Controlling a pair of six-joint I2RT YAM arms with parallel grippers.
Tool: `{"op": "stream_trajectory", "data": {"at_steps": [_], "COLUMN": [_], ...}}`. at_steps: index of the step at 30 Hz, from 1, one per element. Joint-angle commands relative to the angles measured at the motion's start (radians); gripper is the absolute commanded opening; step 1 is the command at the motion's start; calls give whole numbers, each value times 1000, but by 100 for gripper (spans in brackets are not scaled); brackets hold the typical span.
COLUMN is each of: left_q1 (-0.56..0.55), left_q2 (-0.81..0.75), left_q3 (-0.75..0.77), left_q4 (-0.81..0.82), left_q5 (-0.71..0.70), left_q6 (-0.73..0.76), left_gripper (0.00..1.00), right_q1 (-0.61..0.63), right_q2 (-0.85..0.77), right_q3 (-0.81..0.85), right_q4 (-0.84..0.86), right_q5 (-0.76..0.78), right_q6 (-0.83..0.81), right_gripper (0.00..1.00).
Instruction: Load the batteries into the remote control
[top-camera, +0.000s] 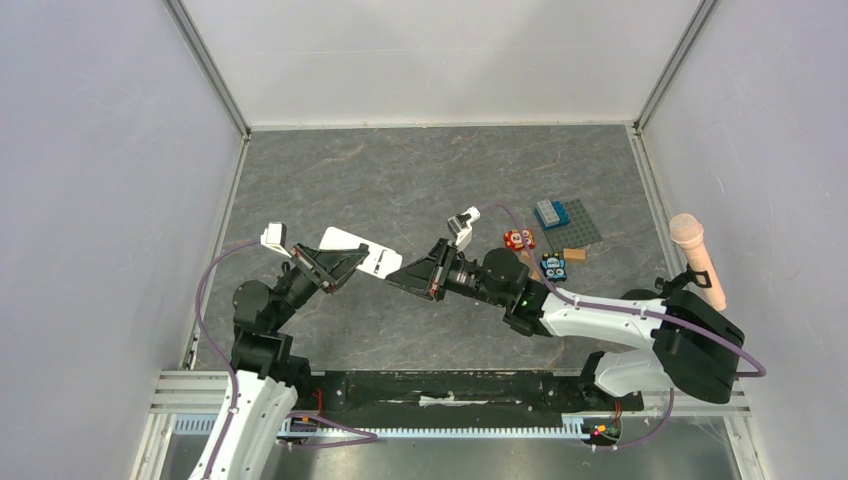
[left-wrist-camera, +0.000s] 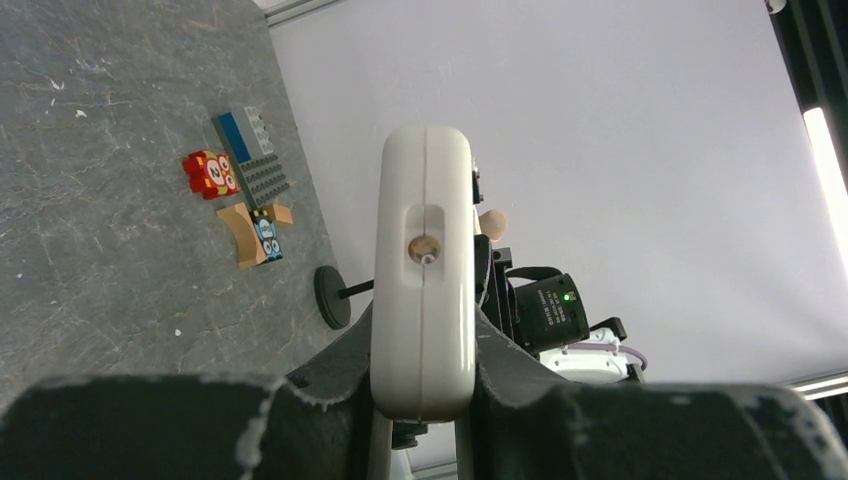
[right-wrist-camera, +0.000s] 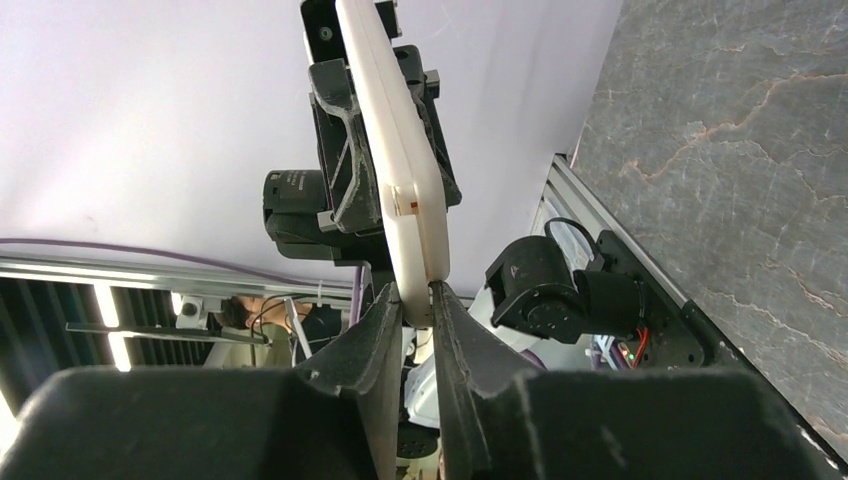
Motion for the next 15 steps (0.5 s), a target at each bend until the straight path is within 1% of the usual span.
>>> {"op": "stream_trajectory", "data": {"at_steps": [1,5,15], "left_q1": [-9,-9,-9], "left_q2": [-22,-25,-27], "left_q3": [30,27,19], "left_q4": [93,97,99], "left_q5": [64,60,67], "left_q6": [-98,-123,-128], "left_gripper": [2,2,2], "right_q1": [9,20,26], "right_q2": [34,45,69], "right_q3": [16,14,40], "right_q4": [26,52,55], "right_q5": [122,157,169], "right_q6": [11,17,21], "right_gripper": [18,19,20]}}
